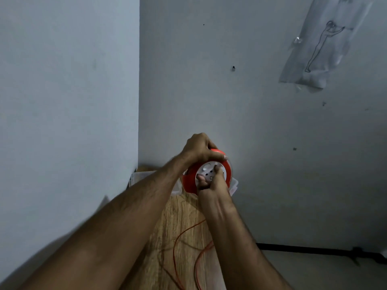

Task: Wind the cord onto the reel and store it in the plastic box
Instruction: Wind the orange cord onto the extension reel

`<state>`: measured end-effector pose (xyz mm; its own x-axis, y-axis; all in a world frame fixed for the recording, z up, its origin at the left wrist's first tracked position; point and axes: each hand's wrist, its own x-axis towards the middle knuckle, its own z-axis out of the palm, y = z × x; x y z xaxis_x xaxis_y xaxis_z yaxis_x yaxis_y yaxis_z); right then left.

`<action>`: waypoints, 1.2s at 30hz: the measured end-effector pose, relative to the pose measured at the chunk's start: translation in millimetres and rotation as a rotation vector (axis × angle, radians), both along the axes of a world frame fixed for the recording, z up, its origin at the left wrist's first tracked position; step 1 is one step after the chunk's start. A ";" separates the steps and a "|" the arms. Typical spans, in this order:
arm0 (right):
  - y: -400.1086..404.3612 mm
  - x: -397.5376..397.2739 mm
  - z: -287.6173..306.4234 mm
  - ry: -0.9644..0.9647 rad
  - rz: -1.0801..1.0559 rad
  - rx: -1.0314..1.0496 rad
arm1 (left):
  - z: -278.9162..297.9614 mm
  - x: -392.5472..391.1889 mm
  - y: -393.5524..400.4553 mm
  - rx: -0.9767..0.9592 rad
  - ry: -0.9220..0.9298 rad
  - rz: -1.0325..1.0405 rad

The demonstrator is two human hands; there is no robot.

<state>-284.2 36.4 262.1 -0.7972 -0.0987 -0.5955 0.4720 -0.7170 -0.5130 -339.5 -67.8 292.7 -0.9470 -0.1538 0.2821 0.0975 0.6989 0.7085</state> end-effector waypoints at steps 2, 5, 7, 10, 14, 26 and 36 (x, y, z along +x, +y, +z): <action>5.9 3.6 2.2 0.023 0.073 -0.020 | 3.9 1.0 -5.7 0.028 -0.017 0.002; 17.6 11.4 -2.0 0.365 0.095 0.478 | 7.4 2.4 -13.6 0.107 -0.029 0.009; 29.7 6.7 -15.2 0.949 -0.017 1.101 | 7.8 2.7 -17.2 0.132 -0.033 0.008; 50.0 -8.4 -30.9 1.663 0.095 1.702 | 7.7 3.9 -19.2 0.139 -0.047 -0.006; 66.7 -17.4 -27.3 1.887 0.251 1.991 | 7.6 5.4 -21.6 0.151 -0.068 -0.012; 64.7 -28.9 -15.5 2.134 0.277 2.394 | 5.0 5.7 -18.1 0.144 -0.107 -0.059; 46.1 -28.9 -16.6 1.549 0.029 1.709 | 19.6 1.5 -12.0 0.114 -0.017 0.011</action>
